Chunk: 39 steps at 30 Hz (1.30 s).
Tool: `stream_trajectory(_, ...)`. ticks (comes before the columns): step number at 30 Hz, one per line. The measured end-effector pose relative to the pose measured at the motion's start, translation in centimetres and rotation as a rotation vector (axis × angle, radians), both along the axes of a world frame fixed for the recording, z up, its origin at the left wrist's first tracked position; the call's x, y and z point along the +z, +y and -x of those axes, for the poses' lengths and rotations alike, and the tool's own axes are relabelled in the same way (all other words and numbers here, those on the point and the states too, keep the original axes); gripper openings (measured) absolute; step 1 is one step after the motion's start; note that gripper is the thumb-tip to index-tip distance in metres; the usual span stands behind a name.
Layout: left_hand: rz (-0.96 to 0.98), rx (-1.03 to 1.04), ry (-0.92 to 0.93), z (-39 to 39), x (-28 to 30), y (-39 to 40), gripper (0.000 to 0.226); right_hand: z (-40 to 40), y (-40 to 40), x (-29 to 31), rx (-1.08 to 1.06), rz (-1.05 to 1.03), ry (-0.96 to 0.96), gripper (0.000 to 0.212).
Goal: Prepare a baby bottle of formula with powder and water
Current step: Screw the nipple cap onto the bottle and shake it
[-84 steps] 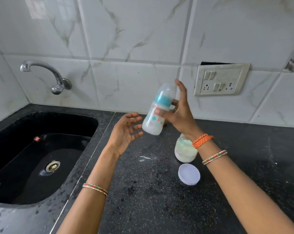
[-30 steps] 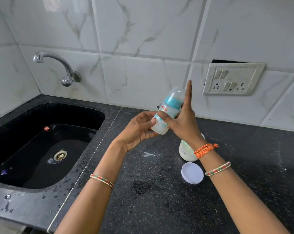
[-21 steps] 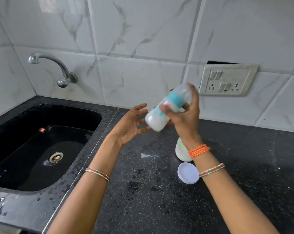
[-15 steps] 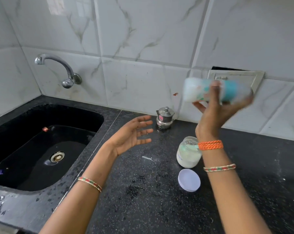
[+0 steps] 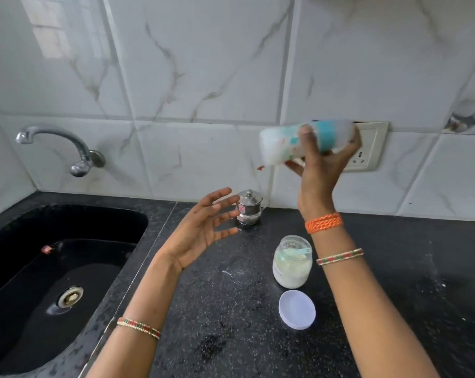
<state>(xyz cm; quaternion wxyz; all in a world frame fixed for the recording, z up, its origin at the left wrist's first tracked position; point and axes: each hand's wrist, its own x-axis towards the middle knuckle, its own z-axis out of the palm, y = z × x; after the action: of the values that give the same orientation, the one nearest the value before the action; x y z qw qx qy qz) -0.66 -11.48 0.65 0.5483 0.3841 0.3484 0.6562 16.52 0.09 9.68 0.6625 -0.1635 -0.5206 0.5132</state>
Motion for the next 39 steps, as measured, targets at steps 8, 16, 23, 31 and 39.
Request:
stream_trajectory(8,-0.011,0.018,-0.021,0.0,-0.3,-0.1,0.046,-1.1,-0.2,0.0,-0.141,0.012,0.25,0.079)
stream_trajectory(16,-0.018,-0.019,-0.022,-1.1,0.5,0.7,0.073,-1.9,0.0,-1.2,-0.225,-0.031,-0.018,0.074)
stream_trajectory(23,0.0,-0.007,-0.093,-1.5,0.3,0.7,0.075,-1.1,0.1,-4.1,-0.395,-0.128,-0.247,0.066)
stream_trajectory(31,0.07,-0.013,-0.006,-1.4,-0.3,-0.4,0.07,-0.4,-0.7,-5.1,-0.252,-0.293,-0.396,0.07)
stream_trajectory(39,0.153,0.045,-0.007,-1.5,-0.9,0.0,0.043,0.9,-1.6,-6.4,-0.013,-0.192,-0.416,0.07)
